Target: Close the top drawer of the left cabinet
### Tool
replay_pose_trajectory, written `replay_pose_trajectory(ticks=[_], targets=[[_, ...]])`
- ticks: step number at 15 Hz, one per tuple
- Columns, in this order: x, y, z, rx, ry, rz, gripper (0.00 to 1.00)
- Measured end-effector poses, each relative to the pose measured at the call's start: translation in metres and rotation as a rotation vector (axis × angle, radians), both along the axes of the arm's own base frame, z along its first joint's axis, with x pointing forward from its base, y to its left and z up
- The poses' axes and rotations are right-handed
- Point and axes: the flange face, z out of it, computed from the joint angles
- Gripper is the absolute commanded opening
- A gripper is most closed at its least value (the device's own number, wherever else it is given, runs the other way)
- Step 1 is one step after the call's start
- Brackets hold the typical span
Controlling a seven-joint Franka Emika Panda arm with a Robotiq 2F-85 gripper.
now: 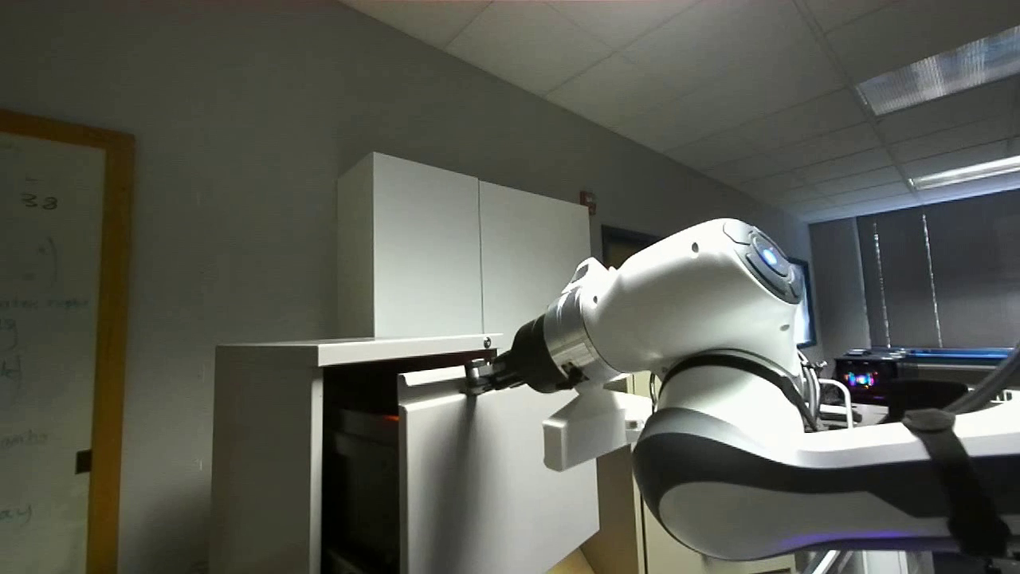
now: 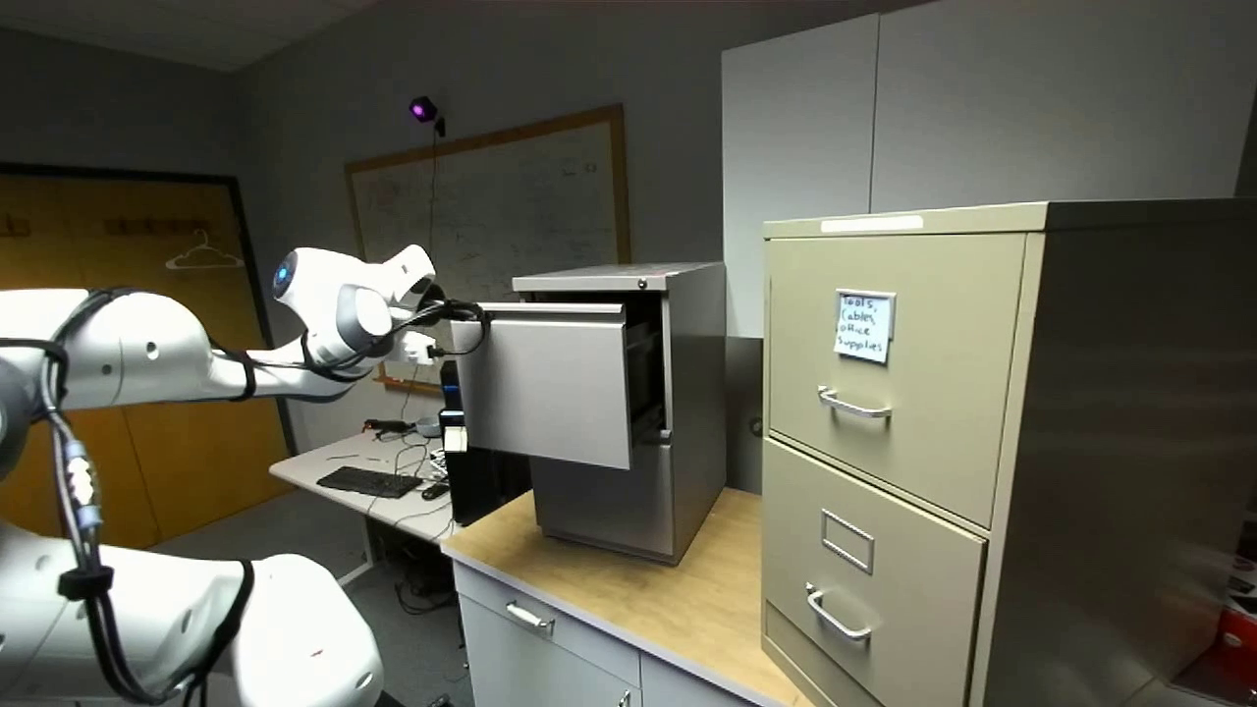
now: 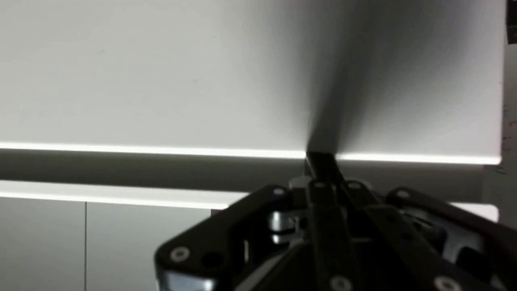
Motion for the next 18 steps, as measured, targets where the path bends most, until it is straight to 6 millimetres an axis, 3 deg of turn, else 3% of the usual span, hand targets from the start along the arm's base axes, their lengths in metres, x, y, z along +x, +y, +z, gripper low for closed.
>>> replay_pose_trajectory(ticks=[5,18], targets=[[0.031,0.006,0.001,0.024,-0.006,0.019,0.00],[0.135,0.012,0.014,0.106,0.078,0.050,0.00]])
